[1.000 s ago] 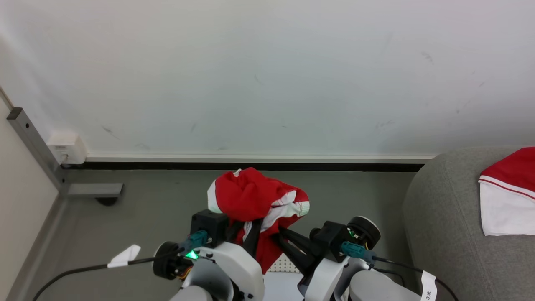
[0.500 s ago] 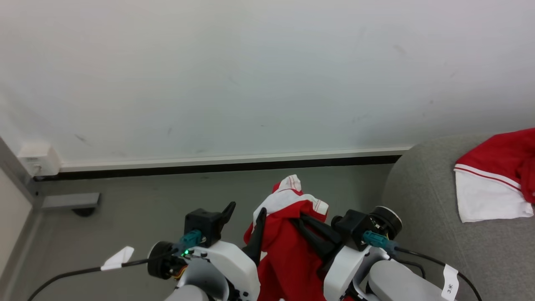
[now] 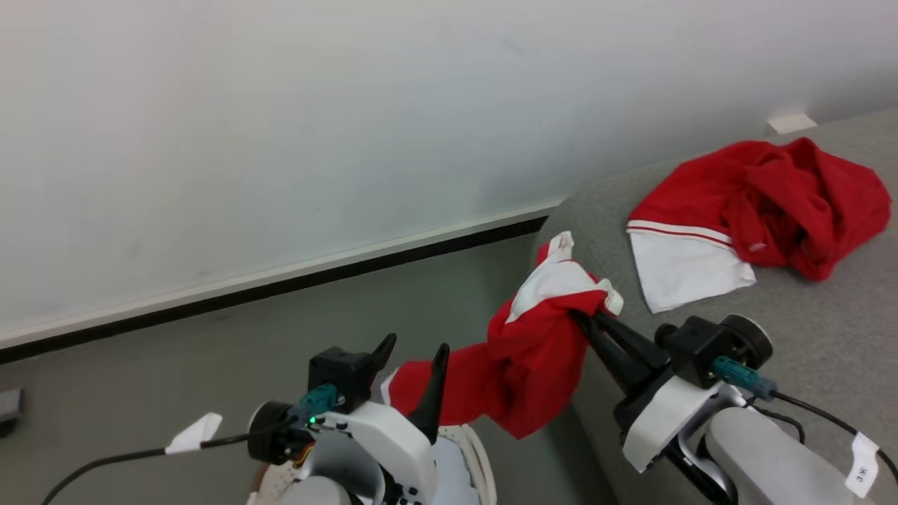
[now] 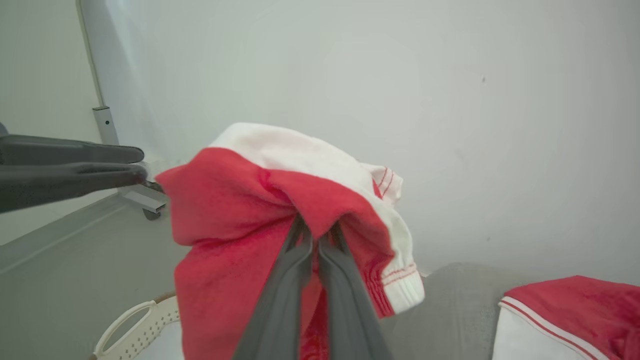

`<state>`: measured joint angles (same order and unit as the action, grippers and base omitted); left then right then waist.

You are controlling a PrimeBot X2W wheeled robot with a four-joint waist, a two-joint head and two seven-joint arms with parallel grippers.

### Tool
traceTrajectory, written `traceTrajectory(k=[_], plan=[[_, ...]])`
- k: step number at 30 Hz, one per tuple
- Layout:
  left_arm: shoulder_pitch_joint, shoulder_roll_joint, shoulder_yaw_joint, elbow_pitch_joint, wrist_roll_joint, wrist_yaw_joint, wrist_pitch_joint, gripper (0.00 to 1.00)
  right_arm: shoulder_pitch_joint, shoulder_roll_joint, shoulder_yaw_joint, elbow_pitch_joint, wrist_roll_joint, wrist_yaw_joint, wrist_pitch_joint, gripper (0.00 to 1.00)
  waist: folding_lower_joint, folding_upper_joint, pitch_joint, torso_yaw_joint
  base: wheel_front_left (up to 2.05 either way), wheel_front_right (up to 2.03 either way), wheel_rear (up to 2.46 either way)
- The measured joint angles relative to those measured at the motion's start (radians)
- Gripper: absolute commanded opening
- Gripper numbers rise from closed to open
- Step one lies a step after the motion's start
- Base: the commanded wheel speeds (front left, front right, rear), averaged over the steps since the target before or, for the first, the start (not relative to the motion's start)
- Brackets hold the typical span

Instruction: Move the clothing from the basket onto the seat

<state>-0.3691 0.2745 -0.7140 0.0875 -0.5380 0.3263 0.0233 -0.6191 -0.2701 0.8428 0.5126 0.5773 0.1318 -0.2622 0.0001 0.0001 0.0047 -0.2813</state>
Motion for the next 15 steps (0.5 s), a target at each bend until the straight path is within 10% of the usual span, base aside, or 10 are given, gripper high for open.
traceTrajectory(k=[15], plan=[[-0.063, -0.053, -0.051, 0.018, 0.019, -0.027, -0.020, 1.00, 0.044, -0.115, -0.183, -0.101, -0.021, 0.000, 0.000, 0.00, -0.0001, 0.0000, 0.093, -0.142, 0.00, 0.00, 0.00]])
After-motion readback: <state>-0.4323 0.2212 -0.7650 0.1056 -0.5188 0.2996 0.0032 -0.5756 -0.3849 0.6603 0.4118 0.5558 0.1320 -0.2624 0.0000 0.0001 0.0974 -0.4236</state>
